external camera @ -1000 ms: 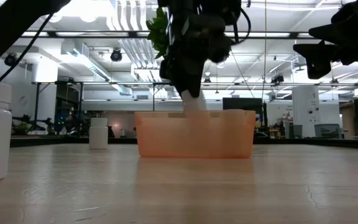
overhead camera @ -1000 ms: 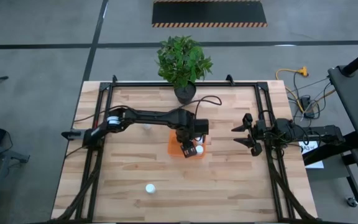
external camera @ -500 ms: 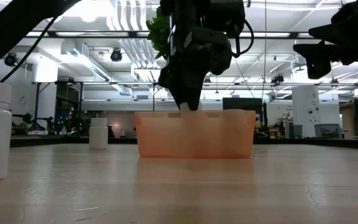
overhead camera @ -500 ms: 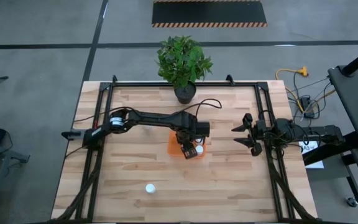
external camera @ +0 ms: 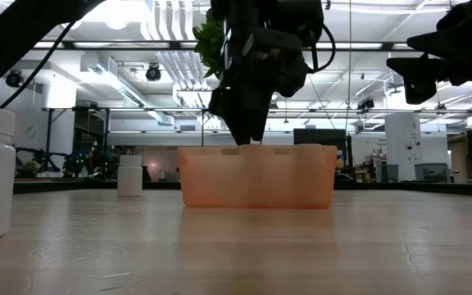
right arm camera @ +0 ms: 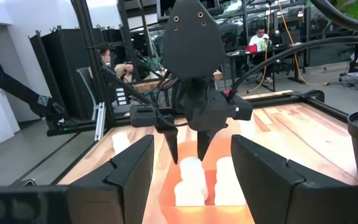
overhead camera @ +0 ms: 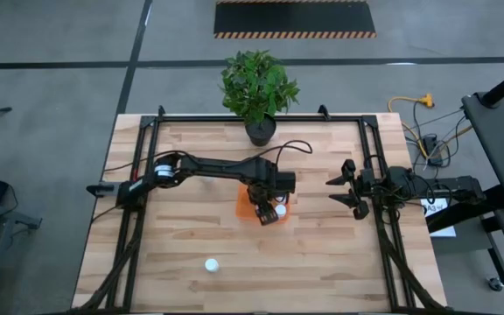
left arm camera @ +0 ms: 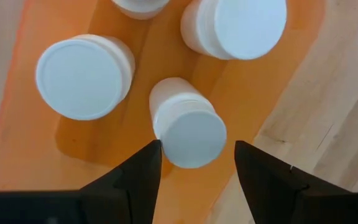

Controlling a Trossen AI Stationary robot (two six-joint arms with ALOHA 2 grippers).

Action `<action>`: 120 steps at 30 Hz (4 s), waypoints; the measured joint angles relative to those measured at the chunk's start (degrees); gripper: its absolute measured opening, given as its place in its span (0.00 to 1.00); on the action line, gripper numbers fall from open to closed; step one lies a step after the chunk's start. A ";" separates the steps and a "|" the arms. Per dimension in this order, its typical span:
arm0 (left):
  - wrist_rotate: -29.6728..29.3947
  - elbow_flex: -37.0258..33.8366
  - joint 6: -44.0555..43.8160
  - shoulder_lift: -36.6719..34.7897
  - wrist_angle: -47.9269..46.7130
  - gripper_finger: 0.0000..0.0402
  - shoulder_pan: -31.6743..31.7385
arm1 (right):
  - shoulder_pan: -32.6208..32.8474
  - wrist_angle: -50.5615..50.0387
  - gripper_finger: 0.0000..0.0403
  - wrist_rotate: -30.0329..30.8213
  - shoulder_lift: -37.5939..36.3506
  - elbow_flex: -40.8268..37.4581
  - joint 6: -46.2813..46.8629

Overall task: Pick and place pill bottles into a basket
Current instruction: Put the white pill bottle into the orange bin

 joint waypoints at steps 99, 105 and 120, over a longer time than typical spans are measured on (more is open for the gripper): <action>4.00 -46.56 -0.02 -36.98 29.64 0.47 -30.51 | 0.00 -0.01 0.50 -0.01 0.04 0.00 -0.02; 4.43 -46.53 0.02 -36.98 29.59 0.47 -30.53 | -0.01 -0.01 0.50 -0.02 0.04 0.00 -0.03; 4.41 -46.53 0.74 -36.98 29.34 0.51 -30.38 | 0.00 -0.01 0.50 -0.02 0.04 0.00 -0.01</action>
